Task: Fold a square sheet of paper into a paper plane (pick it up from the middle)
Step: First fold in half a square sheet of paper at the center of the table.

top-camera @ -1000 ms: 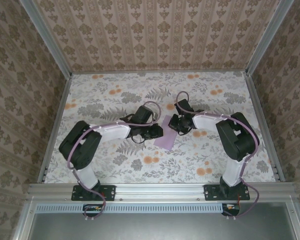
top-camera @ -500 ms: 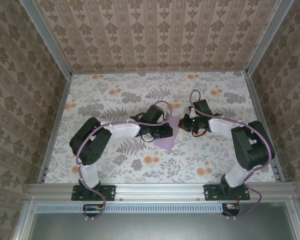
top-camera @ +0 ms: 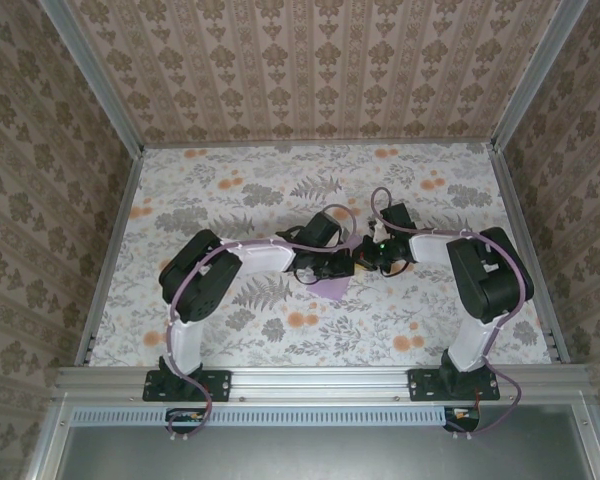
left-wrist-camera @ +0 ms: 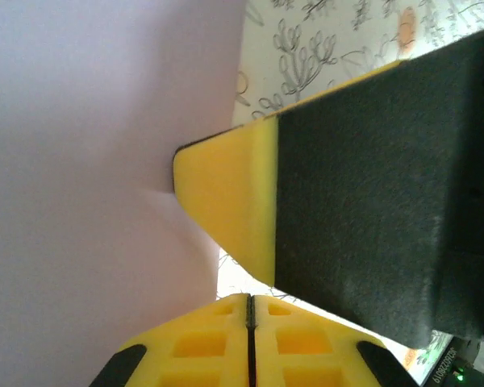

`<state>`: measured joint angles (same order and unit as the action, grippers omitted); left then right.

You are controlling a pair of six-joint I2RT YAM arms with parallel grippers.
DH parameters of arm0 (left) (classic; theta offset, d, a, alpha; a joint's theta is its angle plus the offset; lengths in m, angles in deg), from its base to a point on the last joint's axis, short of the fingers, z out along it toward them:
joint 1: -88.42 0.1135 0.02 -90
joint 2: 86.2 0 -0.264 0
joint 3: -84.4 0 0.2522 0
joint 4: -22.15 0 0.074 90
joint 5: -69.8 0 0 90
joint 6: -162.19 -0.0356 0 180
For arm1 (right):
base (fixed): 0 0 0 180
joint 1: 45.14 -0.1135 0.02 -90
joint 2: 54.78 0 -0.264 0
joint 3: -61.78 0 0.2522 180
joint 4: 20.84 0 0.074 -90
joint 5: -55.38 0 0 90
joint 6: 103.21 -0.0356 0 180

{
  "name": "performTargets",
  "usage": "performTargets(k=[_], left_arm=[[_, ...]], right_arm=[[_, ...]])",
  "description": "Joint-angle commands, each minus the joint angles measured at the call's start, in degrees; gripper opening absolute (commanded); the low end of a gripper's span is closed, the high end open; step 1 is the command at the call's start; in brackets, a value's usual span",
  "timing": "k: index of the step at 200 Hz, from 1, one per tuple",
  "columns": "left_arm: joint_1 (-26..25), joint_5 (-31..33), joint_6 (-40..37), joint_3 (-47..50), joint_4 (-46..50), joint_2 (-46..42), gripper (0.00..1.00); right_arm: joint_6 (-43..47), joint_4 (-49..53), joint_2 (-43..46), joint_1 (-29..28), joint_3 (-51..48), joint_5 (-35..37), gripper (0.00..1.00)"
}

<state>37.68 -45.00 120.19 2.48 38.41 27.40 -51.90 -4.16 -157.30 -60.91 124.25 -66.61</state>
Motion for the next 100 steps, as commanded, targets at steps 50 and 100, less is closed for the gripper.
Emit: performTargets(k=[50, 100], left_arm=[[-0.5, 3.0, 1.6, -0.7, 3.0, 1.6, 0.07], [-0.4, 3.4, 1.6, -0.2, 4.2, 2.0, 0.06]], right_arm=[[1.2, -0.7, -0.2, 0.3, 0.4, -1.1, 0.0], [2.6, -0.1, -0.1, 0.4, 0.5, -0.9, 0.0]])
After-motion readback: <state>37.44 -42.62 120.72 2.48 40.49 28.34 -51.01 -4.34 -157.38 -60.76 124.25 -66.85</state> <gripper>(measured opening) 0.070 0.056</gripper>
